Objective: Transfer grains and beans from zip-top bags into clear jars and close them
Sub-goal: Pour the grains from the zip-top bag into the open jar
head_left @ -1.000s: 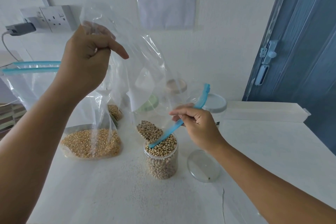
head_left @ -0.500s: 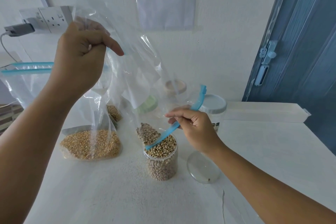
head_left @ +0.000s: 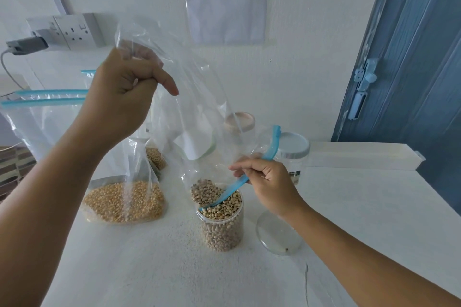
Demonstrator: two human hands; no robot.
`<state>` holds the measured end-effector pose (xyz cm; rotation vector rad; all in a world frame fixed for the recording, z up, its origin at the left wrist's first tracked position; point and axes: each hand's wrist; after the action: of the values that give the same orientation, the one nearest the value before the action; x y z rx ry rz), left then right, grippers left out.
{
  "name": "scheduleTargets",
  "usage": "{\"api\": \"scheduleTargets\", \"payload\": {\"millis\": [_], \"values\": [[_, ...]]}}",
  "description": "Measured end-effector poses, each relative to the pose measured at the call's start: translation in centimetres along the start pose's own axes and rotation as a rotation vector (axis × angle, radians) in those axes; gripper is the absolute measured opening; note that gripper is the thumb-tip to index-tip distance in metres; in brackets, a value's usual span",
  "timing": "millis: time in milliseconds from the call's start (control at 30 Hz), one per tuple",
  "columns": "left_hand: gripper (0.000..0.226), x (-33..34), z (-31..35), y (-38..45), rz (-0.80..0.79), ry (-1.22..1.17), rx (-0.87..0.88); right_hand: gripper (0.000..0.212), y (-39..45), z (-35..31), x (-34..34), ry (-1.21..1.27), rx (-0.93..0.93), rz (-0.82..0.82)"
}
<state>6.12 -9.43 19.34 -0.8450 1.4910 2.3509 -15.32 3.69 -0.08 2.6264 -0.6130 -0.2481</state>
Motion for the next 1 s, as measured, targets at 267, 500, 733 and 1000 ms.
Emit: {"api": "scheduleTargets", "payload": {"millis": [267, 500, 733, 1000], "values": [[0.043, -0.3, 0.2, -0.6, -0.074, -0.038, 0.004, 0.038, 0.2, 0.0, 0.0, -0.016, 0.012, 0.004], [0.059, -2.3, -1.0, -2.0, -0.320, -0.017, 0.046, 0.038, -0.2, 0.0, 0.0, 0.021, 0.073, 0.010], [0.055, -2.5, 0.1, -0.8, -0.131, 0.051, 0.005, 0.037, 0.7, -1.2, 0.4, 0.071, 0.025, 0.009], [0.053, -2.1, 0.5, -0.2, -0.087, -0.017, -0.030, 0.034, 0.5, -1.3, 0.4, 0.098, 0.013, 0.015]]}}
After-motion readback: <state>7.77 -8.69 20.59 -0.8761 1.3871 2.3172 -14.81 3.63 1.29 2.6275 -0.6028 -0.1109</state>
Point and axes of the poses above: each hand's wrist, its own y-axis towards the middle knuckle, its own x-axis out of the palm, z = x × y, and after that the axes turned 7 degrees about y, right-handed
